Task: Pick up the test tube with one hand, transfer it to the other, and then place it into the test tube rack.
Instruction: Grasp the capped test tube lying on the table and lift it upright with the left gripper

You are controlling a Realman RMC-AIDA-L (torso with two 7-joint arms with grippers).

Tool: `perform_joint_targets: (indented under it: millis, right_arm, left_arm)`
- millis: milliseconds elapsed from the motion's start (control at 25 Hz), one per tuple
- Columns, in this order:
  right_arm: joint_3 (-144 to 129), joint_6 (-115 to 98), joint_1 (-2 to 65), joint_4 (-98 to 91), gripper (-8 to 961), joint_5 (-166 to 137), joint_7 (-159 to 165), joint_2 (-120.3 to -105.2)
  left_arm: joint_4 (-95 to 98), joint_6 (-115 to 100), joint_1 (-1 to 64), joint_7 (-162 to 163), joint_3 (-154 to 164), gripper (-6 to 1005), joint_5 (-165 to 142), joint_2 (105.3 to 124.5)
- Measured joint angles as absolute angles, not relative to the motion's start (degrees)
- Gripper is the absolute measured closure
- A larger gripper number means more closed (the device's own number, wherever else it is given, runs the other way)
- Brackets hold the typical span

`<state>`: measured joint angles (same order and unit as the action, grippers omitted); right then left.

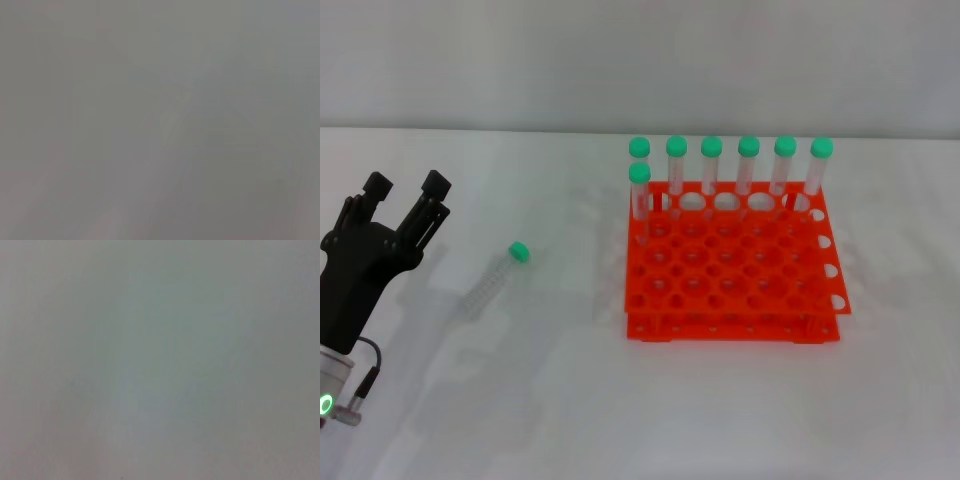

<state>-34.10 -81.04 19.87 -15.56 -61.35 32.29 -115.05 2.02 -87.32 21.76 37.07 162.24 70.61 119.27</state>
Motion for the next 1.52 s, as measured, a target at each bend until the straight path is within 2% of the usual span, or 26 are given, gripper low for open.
perform_joint_targets:
  millis: [560, 1120, 1240, 1520]
  right_arm:
    - [-34.2, -80.5, 20.0, -15.7, 114, -61.3, 32.1, -115.05]
    - [-34.2, -80.5, 20.2, -17.1, 115, -60.4, 31.8, -114.79]
    - [-34.2, -80.4, 20.4, -17.1, 115, -59.9, 31.3, -114.78]
    - [-34.2, -80.2, 20.8, -17.1, 115, -59.7, 30.9, -114.81]
  left_arm:
    - [-5.0, -88.1, 24.0, 48.0, 162.8, 110, 67.6, 118.65]
    - [-47.0, -94.9, 38.1, 99.2, 163.1, 111, 40.3, 118.32]
    - [-52.9, -96.1, 42.2, 105.4, 163.1, 111, 30.4, 117.55]
    - [-56.2, -96.0, 52.8, 114.9, 163.1, 110, 5.1, 113.68]
